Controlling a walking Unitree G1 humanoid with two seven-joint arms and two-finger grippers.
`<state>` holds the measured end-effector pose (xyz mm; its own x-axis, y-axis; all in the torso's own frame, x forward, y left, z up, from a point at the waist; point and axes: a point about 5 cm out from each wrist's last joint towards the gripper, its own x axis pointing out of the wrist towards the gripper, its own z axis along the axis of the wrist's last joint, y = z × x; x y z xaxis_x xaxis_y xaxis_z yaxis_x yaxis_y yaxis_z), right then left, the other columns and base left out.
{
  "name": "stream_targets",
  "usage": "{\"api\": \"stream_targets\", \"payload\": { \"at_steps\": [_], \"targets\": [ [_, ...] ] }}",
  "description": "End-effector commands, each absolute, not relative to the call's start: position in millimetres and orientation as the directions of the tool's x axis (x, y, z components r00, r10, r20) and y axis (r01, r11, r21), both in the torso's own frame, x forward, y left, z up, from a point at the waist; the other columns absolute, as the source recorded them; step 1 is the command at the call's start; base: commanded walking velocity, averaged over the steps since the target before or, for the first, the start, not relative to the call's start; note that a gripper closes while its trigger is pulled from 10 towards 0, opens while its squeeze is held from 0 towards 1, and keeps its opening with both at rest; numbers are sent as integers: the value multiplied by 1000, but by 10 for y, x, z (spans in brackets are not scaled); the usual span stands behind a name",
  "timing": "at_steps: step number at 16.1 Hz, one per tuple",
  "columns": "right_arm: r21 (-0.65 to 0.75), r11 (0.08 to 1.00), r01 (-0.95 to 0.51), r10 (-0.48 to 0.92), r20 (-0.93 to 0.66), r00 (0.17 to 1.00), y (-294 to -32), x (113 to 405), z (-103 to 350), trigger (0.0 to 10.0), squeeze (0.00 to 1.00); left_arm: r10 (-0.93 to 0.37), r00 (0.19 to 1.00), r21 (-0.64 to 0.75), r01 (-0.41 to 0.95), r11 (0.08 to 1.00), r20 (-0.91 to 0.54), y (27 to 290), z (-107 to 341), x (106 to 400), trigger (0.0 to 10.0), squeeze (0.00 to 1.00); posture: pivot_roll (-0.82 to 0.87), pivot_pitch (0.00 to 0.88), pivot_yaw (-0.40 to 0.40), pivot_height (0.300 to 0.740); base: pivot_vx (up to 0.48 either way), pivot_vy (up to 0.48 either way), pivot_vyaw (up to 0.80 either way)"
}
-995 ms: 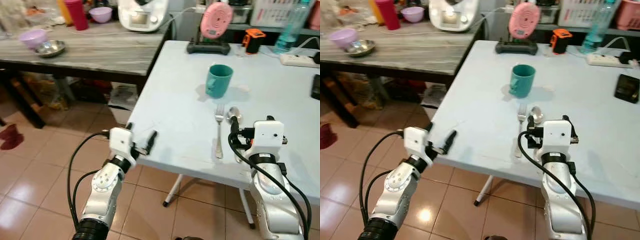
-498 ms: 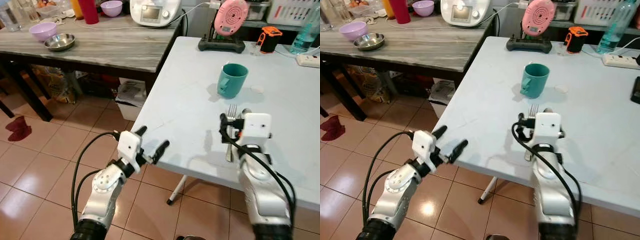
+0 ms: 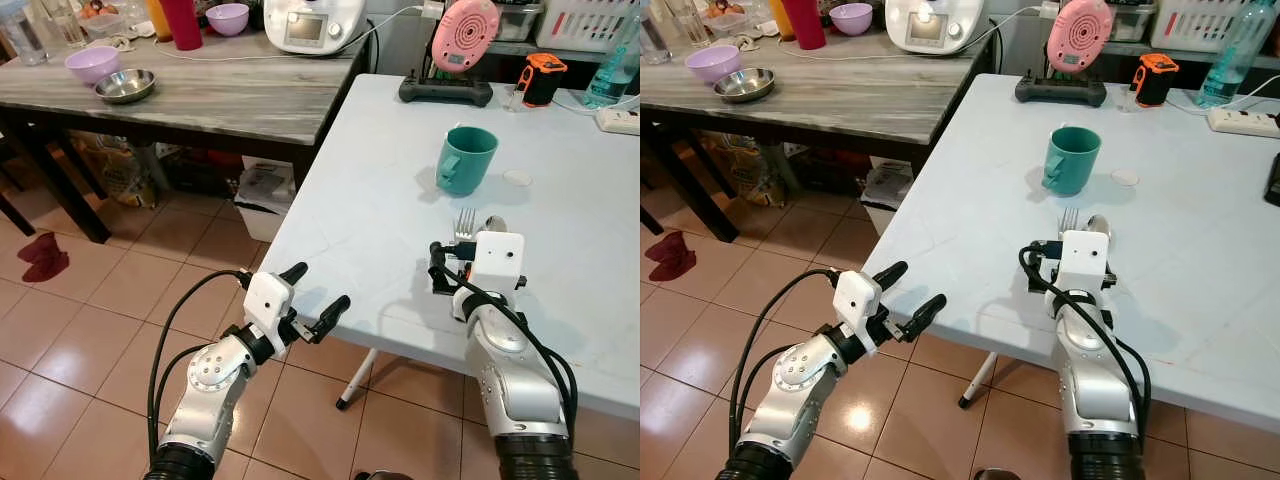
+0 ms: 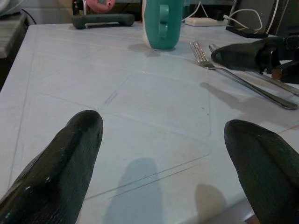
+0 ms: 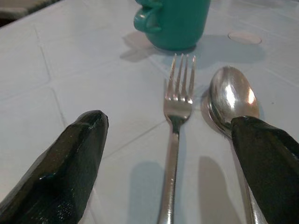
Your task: Setting the table
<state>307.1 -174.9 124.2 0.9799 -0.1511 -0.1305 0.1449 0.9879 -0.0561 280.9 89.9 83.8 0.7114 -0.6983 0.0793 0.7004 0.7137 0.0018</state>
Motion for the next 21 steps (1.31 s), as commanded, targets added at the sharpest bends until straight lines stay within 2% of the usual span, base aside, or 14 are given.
{"api": "stream_targets", "payload": {
  "at_steps": [1, 2, 3, 4, 5, 6, 14, 21],
  "targets": [
    [-62, 985, 162, -170, -158, 973, -1786, 3077, 1203, 10000, 0, -715, 694, 10, 717, 697, 88, 893, 855, 2791, 10000, 0, -319, 108, 50, 740, 0, 0, 0],
    [-54, 986, 159, -166, -174, 971, -1817, 3089, 1185, 10000, 0, -726, 681, 7, 729, 685, 96, 872, 865, 2787, 10000, 0, -320, 109, 47, 740, 0, 0, 0],
    [-58, 987, 152, -160, -183, 970, -1823, 3106, 1175, 4510, 0, -732, 675, 8, 735, 678, 95, 866, 867, 2787, 10000, 0, -320, 109, 47, 740, 0, 0, 0],
    [-66, 988, 136, -146, -187, 971, -1819, 3122, 1170, 2118, 0, -742, 664, 7, 745, 667, 96, 848, 879, 2784, 10000, 0, -322, 110, 44, 740, 0, 0, 0],
    [-69, 990, 125, -137, -191, 972, -1807, 3132, 1167, 1804, 0, -751, 653, 6, 755, 656, 99, 833, 893, 2780, 10000, 0, -322, 110, 44, 740, 0, 0, 0],
    [-70, 990, 120, -132, -196, 972, -1804, 3145, 1161, 196, 0, -762, 638, 6, 766, 642, 107, 809, 915, 2768, 10000, 0, -323, 110, 41, 740, 0, 0, 0],
    [-68, 994, 85, -99, -252, 963, -1734, 3169, 1082, 0, 0, -783, 614, 13, 786, 618, 101, 767, 914, 2735, 10000, 0, -322, 107, 38, 740, 0, 0, 0],
    [-17, 986, 168, -165, -327, 931, -1919, 3138, 978, 0, 0, -837, 539, 23, 840, 543, 96, 695, 967, 2725, 10000, 0, -327, 104, 36, 740, 0, 0, 0]
  ]
}}
